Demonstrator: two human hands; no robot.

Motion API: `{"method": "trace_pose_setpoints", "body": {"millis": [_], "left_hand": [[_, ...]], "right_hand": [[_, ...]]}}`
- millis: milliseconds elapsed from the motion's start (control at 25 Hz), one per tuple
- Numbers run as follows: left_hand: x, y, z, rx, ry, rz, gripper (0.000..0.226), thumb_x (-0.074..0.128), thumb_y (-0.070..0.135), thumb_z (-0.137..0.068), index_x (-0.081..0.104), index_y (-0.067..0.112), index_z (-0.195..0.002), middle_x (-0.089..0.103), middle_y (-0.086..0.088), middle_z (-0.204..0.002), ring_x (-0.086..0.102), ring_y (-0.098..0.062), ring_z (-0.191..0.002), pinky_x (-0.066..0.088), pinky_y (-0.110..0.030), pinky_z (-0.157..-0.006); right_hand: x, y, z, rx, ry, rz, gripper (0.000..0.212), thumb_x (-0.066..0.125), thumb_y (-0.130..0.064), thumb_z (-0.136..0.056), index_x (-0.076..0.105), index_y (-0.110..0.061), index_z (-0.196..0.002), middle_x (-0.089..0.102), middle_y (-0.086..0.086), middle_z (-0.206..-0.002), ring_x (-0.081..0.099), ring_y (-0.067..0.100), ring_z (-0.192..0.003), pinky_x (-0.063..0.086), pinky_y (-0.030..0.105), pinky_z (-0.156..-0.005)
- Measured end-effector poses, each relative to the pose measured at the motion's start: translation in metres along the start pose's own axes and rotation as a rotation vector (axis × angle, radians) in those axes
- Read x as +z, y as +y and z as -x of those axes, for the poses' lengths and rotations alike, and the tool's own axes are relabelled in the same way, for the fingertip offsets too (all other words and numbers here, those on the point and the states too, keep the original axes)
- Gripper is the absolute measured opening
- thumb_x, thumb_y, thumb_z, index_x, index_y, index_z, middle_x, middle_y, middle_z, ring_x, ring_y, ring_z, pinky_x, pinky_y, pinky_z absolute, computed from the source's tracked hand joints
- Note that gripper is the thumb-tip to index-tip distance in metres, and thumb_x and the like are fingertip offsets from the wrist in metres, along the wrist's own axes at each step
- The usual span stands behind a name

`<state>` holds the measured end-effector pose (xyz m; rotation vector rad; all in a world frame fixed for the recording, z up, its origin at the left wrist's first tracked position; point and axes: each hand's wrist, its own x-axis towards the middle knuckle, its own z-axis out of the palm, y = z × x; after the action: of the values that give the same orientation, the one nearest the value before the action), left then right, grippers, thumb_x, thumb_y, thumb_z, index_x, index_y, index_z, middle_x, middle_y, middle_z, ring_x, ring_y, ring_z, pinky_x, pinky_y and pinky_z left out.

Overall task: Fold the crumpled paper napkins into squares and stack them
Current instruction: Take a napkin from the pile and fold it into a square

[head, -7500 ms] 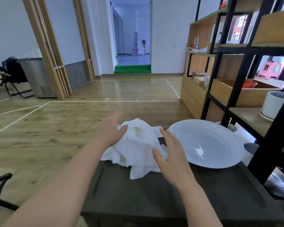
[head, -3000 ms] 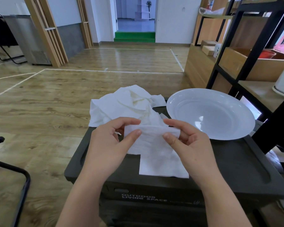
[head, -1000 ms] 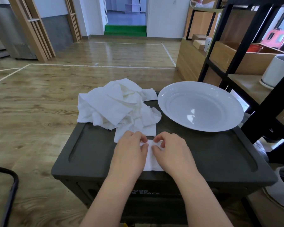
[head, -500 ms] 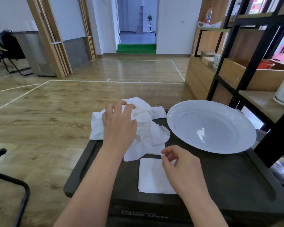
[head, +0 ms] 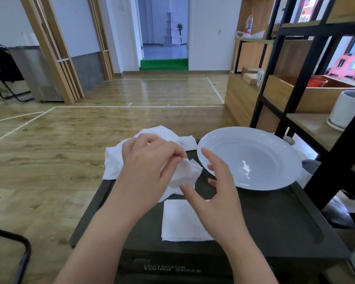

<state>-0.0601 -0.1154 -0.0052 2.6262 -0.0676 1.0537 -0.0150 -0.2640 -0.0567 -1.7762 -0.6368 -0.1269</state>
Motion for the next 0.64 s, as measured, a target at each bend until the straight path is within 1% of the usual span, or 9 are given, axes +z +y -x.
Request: {"method": "trace_pose_setpoints", "body": {"millis": [40, 120, 200, 240, 280, 360, 440, 520, 640], "left_hand": [[0.0, 0.009, 0.007, -0.007, -0.056, 0.065, 0.015, 0.057, 0.02, -0.086, 0.067, 0.031, -0.089, 0.062, 0.024, -0.083, 0.049, -0.005, -0.094, 0.028, -0.03, -0.092], [0.004, 0.018, 0.021, -0.125, -0.076, 0.195, 0.015, 0.055, 0.025, -0.087, 0.064, 0.037, -0.092, 0.064, 0.022, -0.085, 0.052, -0.002, -0.092, 0.039, -0.034, -0.09], [0.011, 0.016, 0.034, -0.336, -0.018, 0.313, 0.011, 0.056, 0.042, -0.087, 0.057, 0.047, -0.098, 0.061, 0.024, -0.089, 0.053, 0.003, -0.096, 0.042, -0.027, -0.085], [0.015, 0.014, 0.04, -0.448, -0.013, 0.368, 0.015, 0.059, 0.048, -0.085, 0.057, 0.047, -0.099, 0.062, 0.025, -0.093, 0.054, 0.005, -0.098, 0.043, -0.022, -0.082], [0.018, 0.01, 0.046, -0.557, -0.023, 0.461, 0.018, 0.062, 0.049, -0.082, 0.061, 0.044, -0.099, 0.064, 0.024, -0.094, 0.058, 0.004, -0.096, 0.047, -0.02, -0.077], [0.027, 0.002, 0.053, -0.732, -0.025, 0.788, 0.008, 0.065, 0.037, -0.085, 0.071, 0.035, -0.091, 0.073, 0.015, -0.091, 0.068, -0.006, -0.089, 0.054, -0.018, -0.066], [0.031, -0.001, 0.055, -0.82, -0.007, 1.05, 0.01, 0.066, 0.028, -0.087, 0.076, 0.031, -0.088, 0.076, 0.006, -0.093, 0.072, -0.012, -0.089, 0.055, -0.017, -0.065], [0.035, -0.002, 0.056, -0.854, 0.019, 1.051, 0.013, 0.066, 0.027, -0.087, 0.076, 0.035, -0.086, 0.076, 0.006, -0.091, 0.072, -0.011, -0.086, 0.054, -0.017, -0.062], [0.046, -0.009, 0.062, -0.885, 0.031, 0.875, 0.017, 0.062, 0.027, -0.091, 0.074, 0.034, -0.081, 0.076, 0.005, -0.082, 0.072, -0.011, -0.077, 0.052, -0.017, -0.057]], "right_hand": [[0.0, -0.002, 0.001, -0.01, -0.021, -0.042, 0.05, 0.065, -0.052, -0.074, 0.046, -0.056, -0.12, 0.046, -0.038, -0.125, 0.043, -0.008, -0.119, 0.042, 0.012, -0.088], [-0.001, -0.003, 0.002, 0.037, -0.07, -0.156, 0.028, 0.065, -0.048, -0.08, 0.064, -0.044, -0.108, 0.065, -0.026, -0.108, 0.058, -0.005, -0.103, 0.047, 0.015, -0.077], [-0.004, -0.001, 0.001, 0.096, -0.075, -0.217, 0.012, 0.065, -0.035, -0.087, 0.073, -0.032, -0.094, 0.072, -0.017, -0.086, 0.065, -0.003, -0.082, 0.047, 0.011, -0.064], [-0.005, 0.001, 0.0, 0.124, -0.056, -0.219, 0.01, 0.064, -0.032, -0.088, 0.074, -0.03, -0.09, 0.072, -0.017, -0.082, 0.065, -0.003, -0.078, 0.046, 0.009, -0.061], [-0.006, 0.002, -0.001, 0.157, -0.039, -0.223, 0.01, 0.064, -0.031, -0.088, 0.074, -0.029, -0.088, 0.072, -0.017, -0.08, 0.065, -0.003, -0.076, 0.046, 0.008, -0.059], [-0.007, 0.007, -0.003, 0.232, -0.033, -0.227, 0.012, 0.064, -0.033, -0.088, 0.074, -0.027, -0.084, 0.073, -0.015, -0.081, 0.067, -0.001, -0.076, 0.051, 0.013, -0.058], [-0.009, 0.012, -0.003, 0.292, -0.048, -0.21, 0.016, 0.064, -0.035, -0.087, 0.073, -0.026, -0.078, 0.073, -0.01, -0.077, 0.068, 0.004, -0.071, 0.052, 0.017, -0.057], [-0.009, 0.016, -0.004, 0.325, -0.051, -0.117, 0.025, 0.063, -0.039, -0.087, 0.07, -0.022, -0.069, 0.07, -0.01, -0.067, 0.063, 0.003, -0.06, 0.045, 0.014, -0.05], [-0.012, 0.026, -0.004, 0.317, -0.018, 0.211, 0.045, 0.058, -0.044, -0.088, 0.052, -0.015, -0.055, 0.05, -0.012, -0.048, 0.044, 0.002, -0.047, 0.033, 0.011, -0.046]]}}
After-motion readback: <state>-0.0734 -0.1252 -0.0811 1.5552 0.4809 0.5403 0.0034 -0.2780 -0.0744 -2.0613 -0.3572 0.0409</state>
